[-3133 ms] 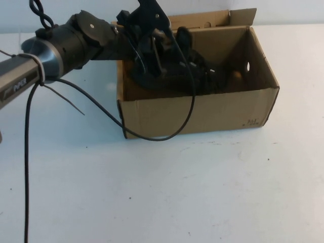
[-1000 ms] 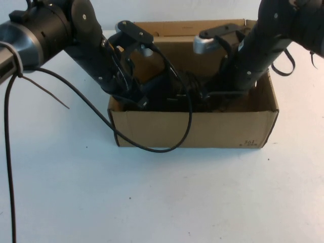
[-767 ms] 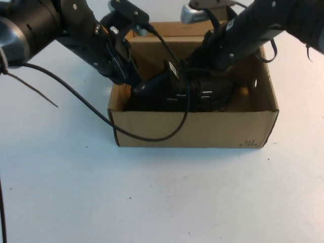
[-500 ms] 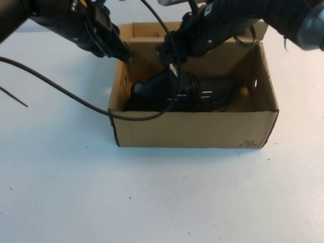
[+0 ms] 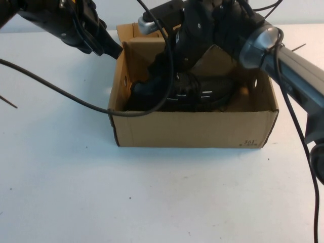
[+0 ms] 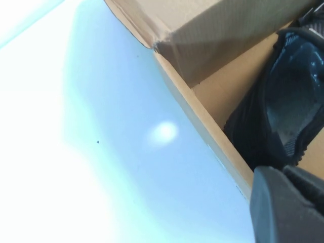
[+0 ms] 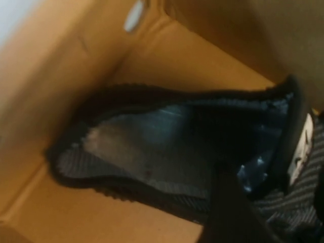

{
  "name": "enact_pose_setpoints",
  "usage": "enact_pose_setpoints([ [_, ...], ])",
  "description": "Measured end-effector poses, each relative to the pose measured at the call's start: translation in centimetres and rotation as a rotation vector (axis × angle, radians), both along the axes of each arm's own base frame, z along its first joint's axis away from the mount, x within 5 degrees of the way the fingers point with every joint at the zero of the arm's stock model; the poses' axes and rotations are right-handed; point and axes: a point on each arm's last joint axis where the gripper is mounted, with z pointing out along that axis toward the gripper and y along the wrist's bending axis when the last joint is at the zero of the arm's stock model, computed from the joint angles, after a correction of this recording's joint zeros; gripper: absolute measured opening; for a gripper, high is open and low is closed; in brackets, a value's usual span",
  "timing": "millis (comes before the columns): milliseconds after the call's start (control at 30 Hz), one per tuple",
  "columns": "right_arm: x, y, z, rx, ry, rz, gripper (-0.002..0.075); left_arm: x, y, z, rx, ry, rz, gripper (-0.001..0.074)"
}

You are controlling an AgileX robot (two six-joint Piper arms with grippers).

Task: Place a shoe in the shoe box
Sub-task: Adjust the shoe

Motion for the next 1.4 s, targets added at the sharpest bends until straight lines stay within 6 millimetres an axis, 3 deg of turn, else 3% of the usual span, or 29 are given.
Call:
enact_pose_setpoints([
  [133, 0.5, 0.1, -1.6, -0.037, 0.017, -0.007, 0.0298, 0.0, 0.0, 0.0, 0.003, 0.003, 0.0, -0.0001],
  [300, 0.9, 0.2, -2.7, -0.054, 0.019, -0.02, 0.0076, -0.1, 0.0, -0.1, -0.001, 0.01, 0.0, -0.0001],
  [433, 1.1, 0.2, -2.0, -0.01, 0.003, -0.067, 0.0013, -0.1, 0.0, -0.1, -0.005, 0.014, 0.0, -0.0001],
  [600, 1.4, -0.1, 0.1, 0.06, -0.036, -0.125, 0.0007, -0.2, 0.0, -0.2, 0.001, 0.027, 0.001, -0.0001],
  [733, 2.3, -1.5, 1.1, 0.105, -0.049, -0.194, 0.0007, -0.2, 0.0, -0.2, 0.002, 0.03, 0.001, -0.0001],
  [900, 3.0, -2.8, 1.0, 0.12, -0.034, -0.238, 0.0005, -0.2, 0.0, -0.2, 0.002, 0.03, 0.001, -0.0001],
  [1067, 3.2, -2.6, 0.2, 0.122, -0.004, -0.238, 0.0008, -0.2, 0.0, -0.2, 0.003, 0.032, 0.001, -0.0001],
  [1233, 3.3, -2.3, -0.2, 0.09, -0.026, -0.146, 0.0102, -0.8, -1.1, -0.3, 0.005, 0.047, -0.031, -0.0001],
  [1400, 3.1, -2.1, 1.0, -0.011, -0.152, 0.084, 0.0192, -0.9, -1.2, -0.3, 0.013, 0.053, -0.034, -0.0001],
])
